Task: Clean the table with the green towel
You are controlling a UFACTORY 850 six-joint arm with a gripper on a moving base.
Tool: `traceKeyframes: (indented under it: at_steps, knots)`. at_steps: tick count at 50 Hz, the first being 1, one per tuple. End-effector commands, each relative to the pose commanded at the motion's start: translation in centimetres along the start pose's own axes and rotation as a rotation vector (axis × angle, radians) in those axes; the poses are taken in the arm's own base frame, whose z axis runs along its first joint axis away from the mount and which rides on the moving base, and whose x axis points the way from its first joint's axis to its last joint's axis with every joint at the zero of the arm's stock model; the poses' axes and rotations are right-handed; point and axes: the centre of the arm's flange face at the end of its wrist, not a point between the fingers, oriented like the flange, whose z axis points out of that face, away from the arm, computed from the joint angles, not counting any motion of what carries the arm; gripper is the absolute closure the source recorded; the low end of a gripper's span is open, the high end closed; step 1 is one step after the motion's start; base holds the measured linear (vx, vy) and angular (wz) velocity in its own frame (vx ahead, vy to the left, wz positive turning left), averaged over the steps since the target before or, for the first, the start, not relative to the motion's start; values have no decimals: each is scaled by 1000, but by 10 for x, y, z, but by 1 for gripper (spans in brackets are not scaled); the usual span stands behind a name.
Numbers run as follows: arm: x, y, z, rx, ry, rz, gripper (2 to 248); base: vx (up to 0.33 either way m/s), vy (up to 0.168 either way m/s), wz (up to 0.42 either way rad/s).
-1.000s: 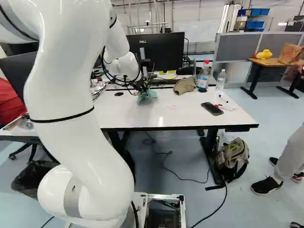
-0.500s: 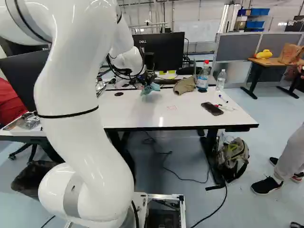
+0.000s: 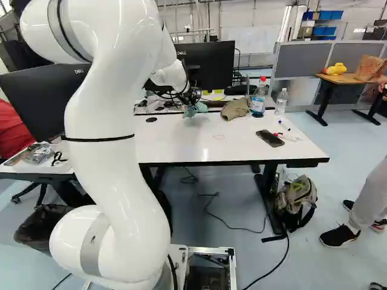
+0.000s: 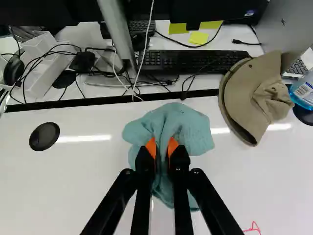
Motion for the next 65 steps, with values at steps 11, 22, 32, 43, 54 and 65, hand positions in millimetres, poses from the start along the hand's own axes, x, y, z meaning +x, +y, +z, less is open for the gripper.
traceKeyframes:
  at_steps: [11,22,32,43,54,65]
  knots:
    - [13,-5,16,5,14,-5,204,0,0,0]
    - [24,-16,32,16,28,-15,204,0,0,0]
    - [33,-27,46,28,41,-25,204,0,0,0]
    - [30,-31,59,32,30,-29,204,0,0,0]
    - [21,-32,71,32,11,-30,204,0,0,0]
    - [17,-32,88,32,-1,-30,204,0,0,0]
